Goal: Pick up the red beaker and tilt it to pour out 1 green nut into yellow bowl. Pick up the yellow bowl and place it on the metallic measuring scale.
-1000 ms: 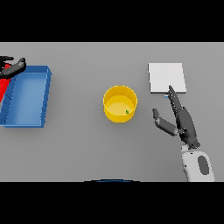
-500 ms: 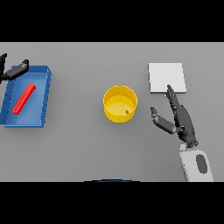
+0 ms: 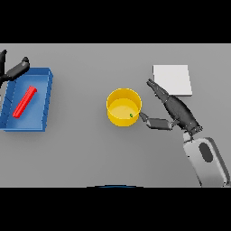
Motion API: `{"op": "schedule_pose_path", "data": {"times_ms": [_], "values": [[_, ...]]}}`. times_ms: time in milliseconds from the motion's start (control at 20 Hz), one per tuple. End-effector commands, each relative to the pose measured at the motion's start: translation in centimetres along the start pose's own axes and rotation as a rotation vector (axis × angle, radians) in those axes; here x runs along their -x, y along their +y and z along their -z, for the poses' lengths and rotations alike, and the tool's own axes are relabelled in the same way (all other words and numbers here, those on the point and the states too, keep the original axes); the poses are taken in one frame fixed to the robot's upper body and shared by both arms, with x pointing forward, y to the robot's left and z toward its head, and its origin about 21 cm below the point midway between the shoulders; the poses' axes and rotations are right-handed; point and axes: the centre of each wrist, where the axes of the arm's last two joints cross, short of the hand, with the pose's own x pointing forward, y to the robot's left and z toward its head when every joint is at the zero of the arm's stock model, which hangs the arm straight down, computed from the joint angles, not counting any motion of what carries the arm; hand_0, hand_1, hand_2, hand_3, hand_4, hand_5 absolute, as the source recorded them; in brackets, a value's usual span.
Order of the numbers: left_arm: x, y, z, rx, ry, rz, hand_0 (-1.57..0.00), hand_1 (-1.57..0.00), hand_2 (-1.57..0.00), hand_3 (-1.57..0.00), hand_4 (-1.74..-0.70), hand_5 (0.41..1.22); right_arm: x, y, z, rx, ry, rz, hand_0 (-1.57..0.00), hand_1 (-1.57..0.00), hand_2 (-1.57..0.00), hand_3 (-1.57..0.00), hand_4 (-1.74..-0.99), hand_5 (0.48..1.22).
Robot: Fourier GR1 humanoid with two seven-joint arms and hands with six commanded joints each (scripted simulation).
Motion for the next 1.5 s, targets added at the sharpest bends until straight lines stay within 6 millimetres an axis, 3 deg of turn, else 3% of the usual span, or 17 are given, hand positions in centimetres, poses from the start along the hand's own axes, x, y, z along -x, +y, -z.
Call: {"op": "schedule_pose_path", "data": {"times_ms": [0, 200, 550, 750, 1450], "values": [[-0.1, -0.1, -0.2, 0.004, -0.002, 0.002, 0.00, 0.00, 0.00, 0.00, -0.74, 0.709, -0.4, 0.1, 0.9, -0.047, 0.015, -0.066, 0.00, 0.00, 0.00, 0.00, -1.260, 0.656], [0.2, -0.3, -0.1, 0.012, 0.000, -0.006, 0.00, 0.00, 0.00, 0.00, -0.75, 0.711, -1.5, -0.5, 3.2, -0.200, -0.032, -0.319, 0.00, 0.00, 0.00, 0.00, -1.230, 0.620], [0.7, 0.0, 0.1, 0.020, -0.026, -0.027, 0.00, 0.00, 0.00, 0.00, -0.76, 0.717, -3.2, -0.3, 6.2, -0.438, -0.101, -0.537, 0.00, 0.00, 0.00, 0.00, -1.218, 0.636], [0.5, -0.2, -0.1, 0.022, -0.043, -0.056, 0.00, 0.00, 0.00, 0.00, -0.78, 0.721, -3.6, 1.1, 7.0, -0.534, -0.125, -0.583, 0.00, 0.00, 0.00, 0.00, -1.214, 0.648], [0.4, -0.2, -0.2, 0.030, -0.037, -0.058, 0.00, 0.00, 0.00, 0.00, -0.79, 0.725, -1.8, 3.1, 8.7, -0.701, -0.082, -0.663, 0.00, 0.00, 0.00, 0.00, -1.279, 0.699]]}}
